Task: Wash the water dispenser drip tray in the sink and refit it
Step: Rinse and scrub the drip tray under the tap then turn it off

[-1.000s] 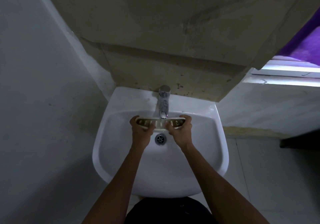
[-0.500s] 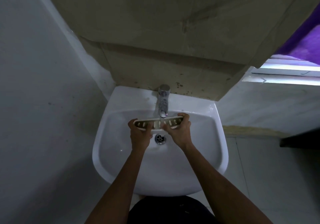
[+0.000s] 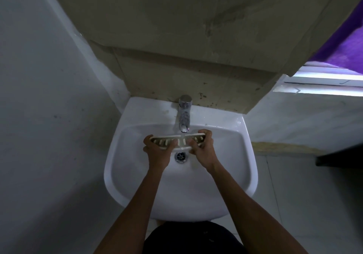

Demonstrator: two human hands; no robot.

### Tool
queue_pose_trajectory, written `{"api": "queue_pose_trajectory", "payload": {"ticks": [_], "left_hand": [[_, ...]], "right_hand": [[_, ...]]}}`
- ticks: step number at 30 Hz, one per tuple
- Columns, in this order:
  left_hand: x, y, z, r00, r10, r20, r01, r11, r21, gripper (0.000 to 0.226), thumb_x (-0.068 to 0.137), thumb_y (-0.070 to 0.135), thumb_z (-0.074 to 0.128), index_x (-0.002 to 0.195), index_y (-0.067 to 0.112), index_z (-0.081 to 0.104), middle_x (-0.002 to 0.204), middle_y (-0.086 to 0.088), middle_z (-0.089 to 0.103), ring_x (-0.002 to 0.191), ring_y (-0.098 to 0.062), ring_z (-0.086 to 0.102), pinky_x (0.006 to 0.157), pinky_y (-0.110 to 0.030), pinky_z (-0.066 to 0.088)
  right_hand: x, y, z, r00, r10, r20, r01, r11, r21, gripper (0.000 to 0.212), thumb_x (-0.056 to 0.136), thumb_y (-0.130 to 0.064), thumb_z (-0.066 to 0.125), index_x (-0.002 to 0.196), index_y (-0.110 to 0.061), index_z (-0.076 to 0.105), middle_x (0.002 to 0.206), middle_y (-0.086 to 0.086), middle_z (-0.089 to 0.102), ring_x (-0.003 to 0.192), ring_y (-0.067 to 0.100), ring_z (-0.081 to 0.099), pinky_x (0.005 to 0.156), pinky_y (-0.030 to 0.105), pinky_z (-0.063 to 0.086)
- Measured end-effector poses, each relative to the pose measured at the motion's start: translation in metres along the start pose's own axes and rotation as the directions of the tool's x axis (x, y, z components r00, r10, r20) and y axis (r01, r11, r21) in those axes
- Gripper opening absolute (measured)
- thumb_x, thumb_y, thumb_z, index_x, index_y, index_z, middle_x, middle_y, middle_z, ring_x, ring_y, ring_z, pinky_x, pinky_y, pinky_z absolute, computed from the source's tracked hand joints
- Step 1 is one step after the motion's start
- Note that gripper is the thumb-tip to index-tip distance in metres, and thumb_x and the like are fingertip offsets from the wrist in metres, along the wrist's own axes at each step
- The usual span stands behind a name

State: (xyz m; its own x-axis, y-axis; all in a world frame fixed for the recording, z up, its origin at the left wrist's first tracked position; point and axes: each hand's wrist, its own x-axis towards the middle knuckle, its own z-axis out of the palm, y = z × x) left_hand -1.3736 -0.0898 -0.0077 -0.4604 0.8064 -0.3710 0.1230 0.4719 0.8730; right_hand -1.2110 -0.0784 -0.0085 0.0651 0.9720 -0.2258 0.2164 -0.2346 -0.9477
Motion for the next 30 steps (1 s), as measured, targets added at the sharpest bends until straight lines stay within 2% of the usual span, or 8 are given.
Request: {"api": "queue_pose_trajectory", "payload": {"ticks": [8,12,14,16,19,23,27,30], "left_hand": [[0.010,0.002,-0.009,0.999,0.039,0.015,-0.039,0.999,0.019,0.072,0.078,0.016,0.076,0.136,0.011,0.032,0.131,-0.026,0.036,0.073,-0.019,0.059,0.050,-0.027,0.057],[0.001,0.008,-0.008,1.000,0.015,-0.021,-0.014,0.999,0.037,0.089,0.067,0.034,0.083,0.137,0.017,0.030,0.134,-0.023,0.035,0.100,-0.037,0.058,0.078,-0.045,0.058],[-0.005,0.013,-0.006,0.999,-0.011,-0.053,0.014,0.998,0.063,0.102,0.062,0.034,0.088,0.139,0.013,0.025,0.137,-0.020,0.028,0.111,-0.035,0.048,0.089,-0.032,0.049],[-0.009,0.017,-0.006,0.997,-0.033,-0.066,0.039,0.995,0.088,0.114,0.056,0.035,0.091,0.143,0.013,0.019,0.138,-0.019,0.023,0.115,-0.034,0.045,0.089,-0.029,0.045],[-0.011,0.020,-0.007,0.997,-0.040,-0.064,0.049,0.989,0.137,0.126,0.048,0.046,0.091,0.145,0.025,0.013,0.137,-0.019,0.021,0.115,-0.035,0.046,0.092,-0.039,0.051],[-0.013,0.019,-0.011,0.995,0.018,-0.098,0.008,0.964,0.266,0.114,0.050,0.056,0.086,0.141,0.027,0.024,0.140,-0.018,0.025,0.120,-0.040,0.043,0.095,-0.047,0.046],[-0.013,0.018,-0.014,0.973,0.154,-0.170,-0.048,0.862,0.504,0.114,0.046,0.074,0.076,0.139,0.025,0.033,0.150,-0.013,0.023,0.133,-0.039,0.032,0.101,-0.058,0.037],[-0.009,0.018,-0.016,0.955,0.253,-0.158,-0.131,0.831,0.540,0.110,0.044,0.076,0.074,0.133,0.020,0.040,0.144,-0.011,0.029,0.121,-0.039,0.042,0.090,-0.054,0.045]], "right_hand": [[-0.003,-0.003,-0.002,0.999,0.026,0.035,-0.028,0.997,0.071,0.028,0.099,-0.017,0.057,0.121,-0.016,0.039,0.119,0.021,0.054,0.099,0.036,0.067,0.076,0.053,0.062],[-0.003,-0.009,0.001,0.998,0.048,-0.033,-0.046,0.996,0.078,0.024,0.096,-0.017,0.062,0.112,-0.018,0.045,0.112,0.017,0.060,0.091,0.032,0.070,0.069,0.049,0.063],[-0.003,-0.013,0.005,0.998,0.040,-0.046,-0.037,0.997,0.061,0.022,0.095,-0.018,0.065,0.105,-0.024,0.046,0.105,0.018,0.061,0.086,0.037,0.070,0.067,0.054,0.062],[-0.004,-0.013,0.007,0.999,0.039,-0.029,-0.038,0.998,0.041,0.023,0.094,-0.020,0.067,0.102,-0.027,0.047,0.102,0.017,0.063,0.084,0.039,0.070,0.067,0.057,0.060],[-0.005,-0.014,0.009,0.998,0.053,0.030,-0.055,0.998,0.041,0.024,0.095,-0.021,0.064,0.109,-0.018,0.045,0.098,0.013,0.062,0.082,0.036,0.068,0.070,0.058,0.059],[-0.003,-0.019,0.009,0.990,0.068,0.122,-0.077,0.994,0.072,0.024,0.100,-0.017,0.057,0.117,-0.010,0.041,0.097,0.013,0.058,0.079,0.027,0.062,0.075,0.058,0.056],[-0.006,-0.026,0.011,0.986,0.091,0.139,-0.104,0.990,0.093,0.024,0.102,-0.016,0.052,0.119,-0.008,0.039,0.103,0.021,0.058,0.081,0.030,0.062,0.075,0.054,0.057],[-0.009,-0.026,0.015,0.985,0.099,0.141,-0.117,0.985,0.128,0.025,0.103,-0.016,0.050,0.120,-0.005,0.036,0.103,0.023,0.057,0.081,0.032,0.060,0.075,0.054,0.056]]}}
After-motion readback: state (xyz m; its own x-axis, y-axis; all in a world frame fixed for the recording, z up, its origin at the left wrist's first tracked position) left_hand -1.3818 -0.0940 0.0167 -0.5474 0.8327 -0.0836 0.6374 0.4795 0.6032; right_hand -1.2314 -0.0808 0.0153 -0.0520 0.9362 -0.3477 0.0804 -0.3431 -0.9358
